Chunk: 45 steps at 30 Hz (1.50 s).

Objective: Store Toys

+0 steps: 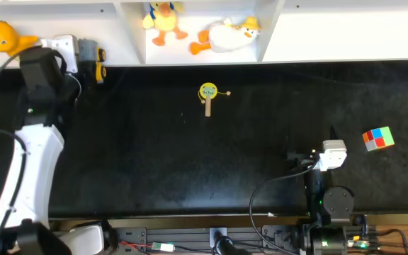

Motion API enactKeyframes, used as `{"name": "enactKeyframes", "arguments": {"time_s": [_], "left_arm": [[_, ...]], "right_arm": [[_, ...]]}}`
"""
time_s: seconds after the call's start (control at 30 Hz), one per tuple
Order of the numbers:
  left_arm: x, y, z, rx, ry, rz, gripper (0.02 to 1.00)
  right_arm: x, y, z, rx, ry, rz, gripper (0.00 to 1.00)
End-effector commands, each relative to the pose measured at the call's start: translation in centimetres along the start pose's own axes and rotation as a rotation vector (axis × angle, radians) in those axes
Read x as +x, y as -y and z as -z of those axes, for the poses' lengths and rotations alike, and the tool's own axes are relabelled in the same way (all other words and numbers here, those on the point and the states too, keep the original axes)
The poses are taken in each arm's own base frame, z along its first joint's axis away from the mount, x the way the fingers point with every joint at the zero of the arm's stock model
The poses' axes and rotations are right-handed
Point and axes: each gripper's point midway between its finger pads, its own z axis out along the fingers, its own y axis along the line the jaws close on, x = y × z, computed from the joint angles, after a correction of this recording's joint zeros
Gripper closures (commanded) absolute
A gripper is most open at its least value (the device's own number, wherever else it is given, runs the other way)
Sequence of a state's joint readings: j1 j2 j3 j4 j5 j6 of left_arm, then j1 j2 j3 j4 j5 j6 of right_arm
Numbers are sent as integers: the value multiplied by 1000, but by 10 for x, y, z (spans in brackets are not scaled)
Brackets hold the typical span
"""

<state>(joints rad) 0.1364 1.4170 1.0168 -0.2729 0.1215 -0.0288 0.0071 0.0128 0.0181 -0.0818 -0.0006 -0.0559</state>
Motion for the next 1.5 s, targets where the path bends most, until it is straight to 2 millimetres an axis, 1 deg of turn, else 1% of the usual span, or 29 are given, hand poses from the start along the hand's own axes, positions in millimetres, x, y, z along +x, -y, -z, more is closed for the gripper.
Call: {"name": "enactKeyframes", "arguments": {"time_s": [0.03,0.2,0.53,0.7,0.93,1.13,1.23,1.33,1.5], "left_arm": [[-24,-5,-4,-15,36,34,678],[-36,-6,-16,-11,38,43,698],[-46,-8,-36,-11,29,57,698],[-47,-9,-46,-11,20,61,700],[-50,-10,-54,-10,34,60,700],[-43,-11,-63,-8,17,62,698],[-43,-11,-64,-8,17,62,606],[-43,-11,-64,-8,18,62,553],[-43,-11,-64,-8,18,62,542]], "right_arm": [[4,-2,0,-11,-1,-5,5],[4,-2,0,-11,-1,-5,5],[4,-2,0,-11,-1,-5,3],[4,-2,0,-11,-1,-5,5],[4,-2,0,-11,-1,-5,7],[4,-2,0,-11,-1,-5,5],[4,-2,0,-11,-1,-5,5],[4,-2,0,-11,-1,-5,5],[4,-2,0,-11,-1,-4,5]]}}
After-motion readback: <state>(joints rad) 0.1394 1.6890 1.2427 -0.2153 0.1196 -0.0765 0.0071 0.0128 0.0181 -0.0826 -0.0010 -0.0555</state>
